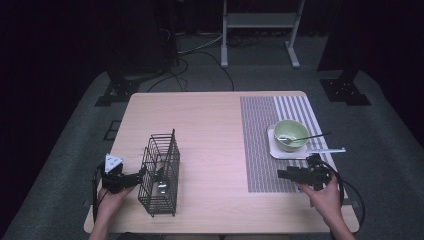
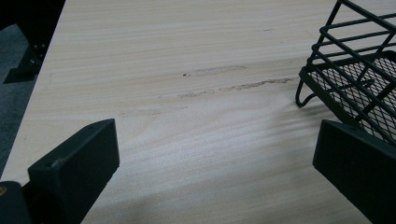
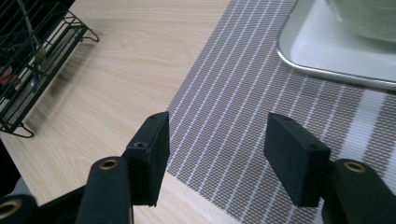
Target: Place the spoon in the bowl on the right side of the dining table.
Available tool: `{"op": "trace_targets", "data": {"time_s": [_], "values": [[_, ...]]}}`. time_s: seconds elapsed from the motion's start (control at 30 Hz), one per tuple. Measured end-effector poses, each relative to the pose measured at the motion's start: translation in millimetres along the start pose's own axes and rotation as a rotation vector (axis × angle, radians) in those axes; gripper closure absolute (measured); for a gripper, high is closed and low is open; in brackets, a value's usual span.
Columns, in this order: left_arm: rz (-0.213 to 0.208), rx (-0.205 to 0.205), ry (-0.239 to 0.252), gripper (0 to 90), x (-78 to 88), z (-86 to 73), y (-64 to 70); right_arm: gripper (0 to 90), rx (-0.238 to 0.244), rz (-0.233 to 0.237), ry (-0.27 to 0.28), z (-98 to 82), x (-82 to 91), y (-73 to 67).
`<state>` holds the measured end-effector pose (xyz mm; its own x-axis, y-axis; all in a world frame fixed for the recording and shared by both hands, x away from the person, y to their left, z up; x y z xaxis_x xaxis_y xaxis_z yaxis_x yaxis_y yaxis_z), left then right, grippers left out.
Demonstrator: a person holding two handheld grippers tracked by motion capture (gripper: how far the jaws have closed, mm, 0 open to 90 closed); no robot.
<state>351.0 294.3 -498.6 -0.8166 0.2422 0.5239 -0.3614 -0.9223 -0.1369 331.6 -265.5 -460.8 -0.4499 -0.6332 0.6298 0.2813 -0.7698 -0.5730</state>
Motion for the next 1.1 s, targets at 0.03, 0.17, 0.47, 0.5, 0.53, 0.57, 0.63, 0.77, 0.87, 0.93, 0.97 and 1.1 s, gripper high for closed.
{"op": "trace_targets", "data": {"time_s": [0.03,0.17,0.47,0.5,0.53,0.57,0.63,0.77,0.87,0.93,0.97,1.1], "values": [[0.0,0.001,0.0,0.0,0.0,0.0,0.0,39.7,0.006,0.001,-0.001,-0.7,-1.0,-1.9],[-0.001,0.0,0.0,0.0,0.0,0.0,0.1,39.6,0.015,0.01,-0.017,-3.9,-5.5,-7.3],[0.0,0.001,0.0,0.0,0.0,-0.1,-0.1,39.2,0.026,0.025,-0.049,-11.1,-15.5,-15.2],[0.0,0.001,0.0,0.0,-0.1,-0.1,-0.1,39.2,0.026,0.033,-0.051,-11.9,-16.3,-16.7],[0.0,0.0,-0.001,0.0,0.0,-0.1,-0.1,39.1,0.031,0.036,-0.053,-12.8,-17.5,-18.8],[0.0,0.001,-0.001,0.0,0.0,-0.1,0.1,39.1,0.036,0.036,-0.055,-13.4,-18.2,-20.1],[0.0,0.0,0.0,0.0,0.0,0.0,0.2,39.0,0.041,0.044,-0.061,-15.0,-20.3,-23.2],[0.0,0.001,0.0,0.0,0.1,0.0,0.1,38.8,0.055,0.047,-0.068,-17.3,-23.8,-27.8],[-0.001,0.003,0.001,0.0,0.0,-0.1,-0.1,38.8,0.056,0.054,-0.078,-19.7,-26.5,-30.8],[-0.001,0.003,0.001,0.0,0.0,-0.1,-0.2,38.7,0.059,0.058,-0.079,-21.0,-27.9,-32.1],[-0.001,0.003,0.001,0.0,0.0,-0.1,-0.2,38.7,0.061,0.059,-0.08,-21.8,-28.4,-32.9],[-0.001,0.002,0.002,0.0,0.1,-0.1,-0.1,38.4,0.077,0.056,-0.083,-25.3,-29.5,-37.0]]}}
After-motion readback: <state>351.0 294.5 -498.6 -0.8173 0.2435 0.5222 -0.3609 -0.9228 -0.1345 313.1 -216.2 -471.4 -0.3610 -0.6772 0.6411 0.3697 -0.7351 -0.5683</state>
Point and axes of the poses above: each handheld gripper's, and its own axes: x roughly backward along the jaws, z roughly out of its top, y roughly to its right, the point moved 4 cm from there along -x, roughly forward along the jaws, and after that the axes turned 11 degrees about -x, right-handed, at the moved point
